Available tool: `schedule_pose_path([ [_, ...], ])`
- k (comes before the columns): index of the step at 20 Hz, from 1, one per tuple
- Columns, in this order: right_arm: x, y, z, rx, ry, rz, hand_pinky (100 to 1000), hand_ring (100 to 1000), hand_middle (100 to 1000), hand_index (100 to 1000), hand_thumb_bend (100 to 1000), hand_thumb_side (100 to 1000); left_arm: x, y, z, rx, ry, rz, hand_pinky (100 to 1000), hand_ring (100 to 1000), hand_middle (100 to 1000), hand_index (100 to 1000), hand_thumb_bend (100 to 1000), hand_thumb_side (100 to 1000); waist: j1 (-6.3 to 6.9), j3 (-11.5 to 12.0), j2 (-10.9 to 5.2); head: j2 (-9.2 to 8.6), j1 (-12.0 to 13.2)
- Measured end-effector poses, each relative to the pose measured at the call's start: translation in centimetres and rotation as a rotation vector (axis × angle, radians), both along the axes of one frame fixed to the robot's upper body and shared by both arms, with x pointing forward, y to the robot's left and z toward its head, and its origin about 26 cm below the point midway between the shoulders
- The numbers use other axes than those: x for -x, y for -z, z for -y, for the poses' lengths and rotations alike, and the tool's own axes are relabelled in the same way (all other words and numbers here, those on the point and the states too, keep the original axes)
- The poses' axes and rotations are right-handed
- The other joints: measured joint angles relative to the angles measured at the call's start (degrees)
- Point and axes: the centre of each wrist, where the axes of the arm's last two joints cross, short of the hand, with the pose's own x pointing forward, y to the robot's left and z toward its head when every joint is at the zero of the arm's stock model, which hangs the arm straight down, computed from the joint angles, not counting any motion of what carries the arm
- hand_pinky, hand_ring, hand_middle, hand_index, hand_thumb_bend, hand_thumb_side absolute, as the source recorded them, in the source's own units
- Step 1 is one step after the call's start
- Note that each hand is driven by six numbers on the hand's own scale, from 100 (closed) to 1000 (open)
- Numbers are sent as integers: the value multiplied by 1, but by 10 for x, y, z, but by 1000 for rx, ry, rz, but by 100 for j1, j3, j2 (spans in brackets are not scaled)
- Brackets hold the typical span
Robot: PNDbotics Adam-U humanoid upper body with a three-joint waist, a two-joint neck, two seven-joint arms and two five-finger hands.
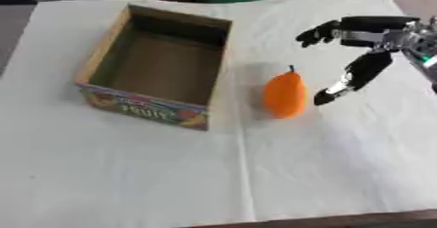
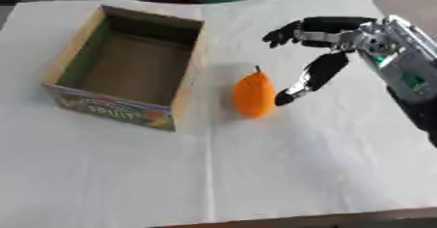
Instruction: Pick up objects on the table and place them in the box.
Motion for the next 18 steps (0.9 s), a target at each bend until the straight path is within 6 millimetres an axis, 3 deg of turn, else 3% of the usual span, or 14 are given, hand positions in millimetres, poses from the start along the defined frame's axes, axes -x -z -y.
schedule_pose_path([
  [9, -7, 8, -7, -2, -27, -57, 897, 916, 857, 1000, 785, 587, 0, 0, 1, -4, 7, 0, 447, 575, 638, 668, 114, 797, 2, 25, 9, 25, -30],
  [18, -12, 15, -21, -6, -55, -62, 884, 915, 864, 1000, 784, 578, 0, 0, 1, -6, 10, -3, 447, 575, 638, 666, 111, 795, 1, 24, 10, -80, -264],
])
